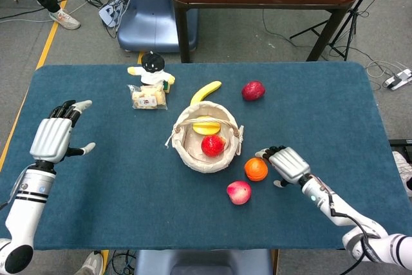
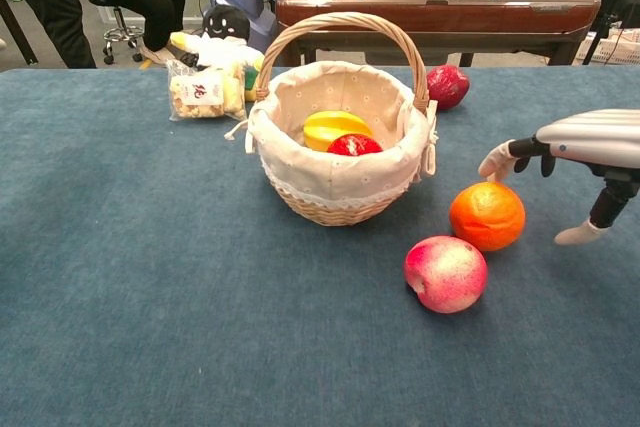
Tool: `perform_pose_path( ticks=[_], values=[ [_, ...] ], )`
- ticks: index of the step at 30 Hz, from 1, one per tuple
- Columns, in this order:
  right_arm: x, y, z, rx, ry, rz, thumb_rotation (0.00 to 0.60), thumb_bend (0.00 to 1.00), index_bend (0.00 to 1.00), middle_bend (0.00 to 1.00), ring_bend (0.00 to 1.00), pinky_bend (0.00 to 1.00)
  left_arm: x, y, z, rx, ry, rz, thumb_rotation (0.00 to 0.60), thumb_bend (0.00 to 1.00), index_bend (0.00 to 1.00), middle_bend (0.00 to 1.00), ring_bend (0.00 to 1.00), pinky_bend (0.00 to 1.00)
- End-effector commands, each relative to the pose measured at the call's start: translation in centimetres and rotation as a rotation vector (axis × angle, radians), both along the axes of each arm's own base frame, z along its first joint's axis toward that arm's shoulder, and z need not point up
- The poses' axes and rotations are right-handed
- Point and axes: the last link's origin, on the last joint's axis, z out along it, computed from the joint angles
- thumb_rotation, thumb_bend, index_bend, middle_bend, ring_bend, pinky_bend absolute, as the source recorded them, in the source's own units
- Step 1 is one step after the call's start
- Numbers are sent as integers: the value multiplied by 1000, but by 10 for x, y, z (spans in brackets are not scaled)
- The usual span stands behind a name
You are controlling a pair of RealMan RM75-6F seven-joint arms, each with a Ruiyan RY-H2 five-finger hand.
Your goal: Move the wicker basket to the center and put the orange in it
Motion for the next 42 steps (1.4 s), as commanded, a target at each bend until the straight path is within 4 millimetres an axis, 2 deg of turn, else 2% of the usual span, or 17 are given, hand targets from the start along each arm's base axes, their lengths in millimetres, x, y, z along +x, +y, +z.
perform_pose_path(
  ticks=[1, 5, 10, 15, 23, 27, 34, 42],
  values=[
    [3, -1, -5, 10, 7, 7, 600, 136, 188, 218, 198, 313, -1, -1, 1, -12, -14, 6, 600, 183, 153, 183, 100, 141],
    [8, -4, -9, 6, 10, 21, 600, 138, 217, 225, 199, 324, -3, -1, 2, -15, -15, 7, 600, 183, 153, 182, 100, 141],
    [11, -3, -14, -3, 19, 34, 600, 213, 358, 291, 256, 425, -3, -3, 2, -20, -16, 1, 600, 183, 153, 177, 100, 141],
    [16, 2, -3, -29, -14, 41, 600, 244, 415, 356, 326, 503, -5, -5, 2, -16, -17, 2, 600, 183, 153, 177, 100, 141],
    [37, 15, 34, -105, -134, 91, 600, 245, 423, 369, 344, 517, -5, -5, 3, -14, -27, 2, 600, 183, 153, 177, 100, 141],
    [50, 17, 43, -121, -221, 84, 600, 245, 423, 369, 345, 520, -3, -5, 6, -14, -44, 2, 600, 183, 153, 175, 100, 141],
    [75, 13, 41, -123, -303, 107, 600, 246, 423, 365, 346, 522, 0, -7, 10, -11, -50, -8, 600, 183, 153, 175, 100, 141],
    [100, 2, 25, -149, -348, 139, 600, 247, 422, 329, 329, 521, 0, -9, 14, -6, -51, -9, 600, 183, 153, 172, 100, 141]
  ],
)
